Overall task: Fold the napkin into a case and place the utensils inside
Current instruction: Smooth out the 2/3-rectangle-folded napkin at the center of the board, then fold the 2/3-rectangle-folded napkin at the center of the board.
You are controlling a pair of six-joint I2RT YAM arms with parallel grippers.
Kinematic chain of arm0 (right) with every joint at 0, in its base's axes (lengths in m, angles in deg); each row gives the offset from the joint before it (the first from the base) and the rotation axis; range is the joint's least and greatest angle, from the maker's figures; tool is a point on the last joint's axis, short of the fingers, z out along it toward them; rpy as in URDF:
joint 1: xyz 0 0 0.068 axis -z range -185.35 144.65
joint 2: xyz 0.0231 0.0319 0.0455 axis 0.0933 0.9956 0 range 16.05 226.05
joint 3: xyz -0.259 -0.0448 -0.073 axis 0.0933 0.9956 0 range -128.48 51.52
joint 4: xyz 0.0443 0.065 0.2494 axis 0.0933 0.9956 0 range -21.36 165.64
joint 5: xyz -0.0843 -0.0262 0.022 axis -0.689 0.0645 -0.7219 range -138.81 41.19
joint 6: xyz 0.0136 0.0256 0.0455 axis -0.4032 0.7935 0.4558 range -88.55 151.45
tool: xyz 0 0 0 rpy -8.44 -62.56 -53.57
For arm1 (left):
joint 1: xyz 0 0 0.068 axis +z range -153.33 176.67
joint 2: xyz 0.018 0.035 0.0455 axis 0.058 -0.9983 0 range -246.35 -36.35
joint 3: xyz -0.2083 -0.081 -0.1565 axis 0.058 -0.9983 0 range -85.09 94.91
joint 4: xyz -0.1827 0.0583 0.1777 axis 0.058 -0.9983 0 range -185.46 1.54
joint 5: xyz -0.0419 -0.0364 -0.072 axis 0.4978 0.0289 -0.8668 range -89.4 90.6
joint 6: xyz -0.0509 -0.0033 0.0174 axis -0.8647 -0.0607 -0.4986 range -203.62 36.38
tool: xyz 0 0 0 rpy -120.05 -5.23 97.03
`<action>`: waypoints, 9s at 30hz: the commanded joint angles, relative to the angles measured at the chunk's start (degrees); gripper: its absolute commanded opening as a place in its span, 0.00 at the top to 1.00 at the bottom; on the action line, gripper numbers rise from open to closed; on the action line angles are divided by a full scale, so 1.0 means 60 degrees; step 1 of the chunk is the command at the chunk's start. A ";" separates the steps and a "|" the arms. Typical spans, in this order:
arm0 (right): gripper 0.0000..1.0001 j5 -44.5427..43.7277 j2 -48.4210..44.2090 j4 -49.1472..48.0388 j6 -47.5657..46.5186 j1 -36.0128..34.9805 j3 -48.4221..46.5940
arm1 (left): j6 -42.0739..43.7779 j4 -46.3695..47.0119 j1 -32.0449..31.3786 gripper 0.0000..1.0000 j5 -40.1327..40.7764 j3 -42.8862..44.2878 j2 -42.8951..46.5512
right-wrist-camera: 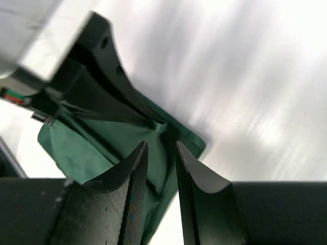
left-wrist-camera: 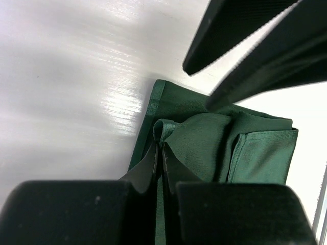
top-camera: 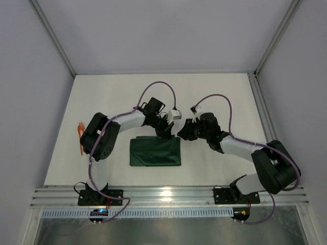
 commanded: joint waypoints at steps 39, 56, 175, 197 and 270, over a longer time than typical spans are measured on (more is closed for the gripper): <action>0.92 0.0601 0.2641 -0.0762 0.0572 0.0437 -0.0961 | -0.0379 -0.0847 -0.0593 1.00 0.0873 0.1110 -0.0607; 0.68 -0.0746 0.1090 0.1068 -0.0204 0.0671 -0.1255 | -0.1038 -0.0247 -0.0578 0.64 0.1504 0.0919 -0.0476; 0.43 -0.1084 -0.2572 0.3049 -0.2080 -0.0166 -0.2165 | 0.0545 -0.3544 0.0854 0.05 0.7626 -0.3183 0.9031; 0.16 -0.1026 -0.1081 0.0587 -0.0864 0.1141 -0.0376 | -0.1873 -0.3571 0.5750 0.16 0.5737 -0.1599 0.5678; 0.96 -0.0454 0.2845 -0.0981 0.1055 -0.2346 -0.0199 | -0.1508 -0.2211 0.2411 1.00 0.2705 -0.2857 0.3301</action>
